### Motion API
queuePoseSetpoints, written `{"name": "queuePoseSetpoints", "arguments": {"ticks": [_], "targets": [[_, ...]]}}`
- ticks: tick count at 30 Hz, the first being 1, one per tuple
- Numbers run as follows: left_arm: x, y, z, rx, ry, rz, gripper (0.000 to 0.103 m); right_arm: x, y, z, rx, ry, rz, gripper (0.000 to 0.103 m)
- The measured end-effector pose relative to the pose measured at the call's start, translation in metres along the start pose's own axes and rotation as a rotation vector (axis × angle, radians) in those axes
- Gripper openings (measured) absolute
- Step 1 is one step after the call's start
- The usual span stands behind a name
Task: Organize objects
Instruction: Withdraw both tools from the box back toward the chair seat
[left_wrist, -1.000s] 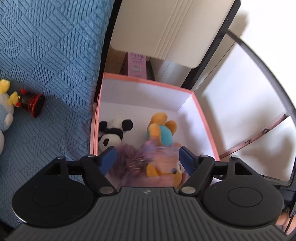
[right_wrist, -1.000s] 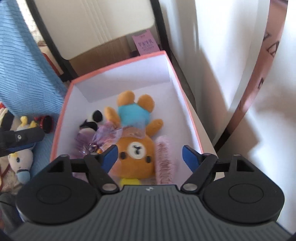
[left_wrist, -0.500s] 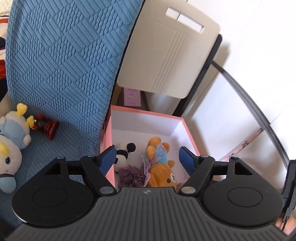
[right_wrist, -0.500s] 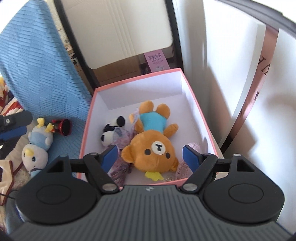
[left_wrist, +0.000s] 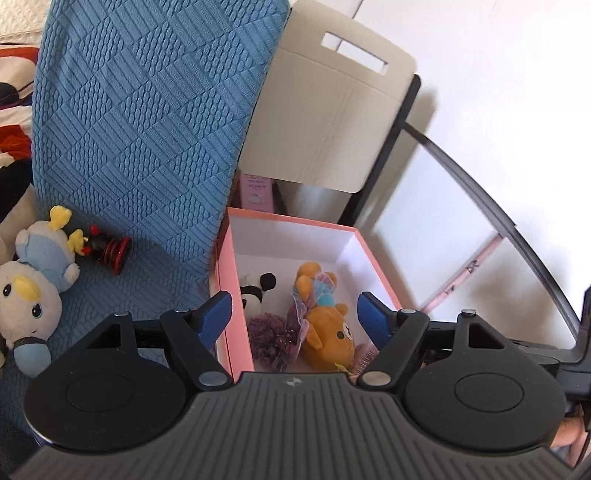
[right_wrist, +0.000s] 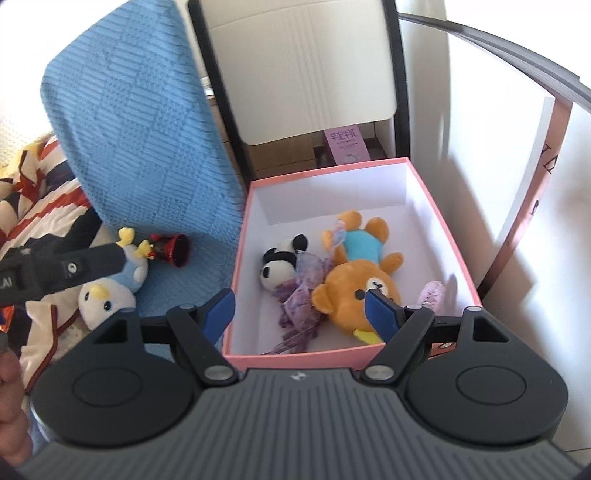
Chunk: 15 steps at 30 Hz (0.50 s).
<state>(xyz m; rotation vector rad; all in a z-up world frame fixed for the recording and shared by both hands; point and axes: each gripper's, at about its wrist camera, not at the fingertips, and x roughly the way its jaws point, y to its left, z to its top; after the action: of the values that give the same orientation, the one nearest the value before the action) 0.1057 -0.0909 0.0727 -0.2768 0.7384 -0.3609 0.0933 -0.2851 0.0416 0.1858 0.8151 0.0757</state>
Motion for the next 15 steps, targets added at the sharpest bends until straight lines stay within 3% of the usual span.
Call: {"name": "queuePoseSetpoints", "arguments": {"ticks": [15], "targets": [[-0.051,0.054,-0.027,-0.036,-0.078,0.074,0.079,0.012,0.057,-0.022,-0.086,0.000,0.039,0.079]]}}
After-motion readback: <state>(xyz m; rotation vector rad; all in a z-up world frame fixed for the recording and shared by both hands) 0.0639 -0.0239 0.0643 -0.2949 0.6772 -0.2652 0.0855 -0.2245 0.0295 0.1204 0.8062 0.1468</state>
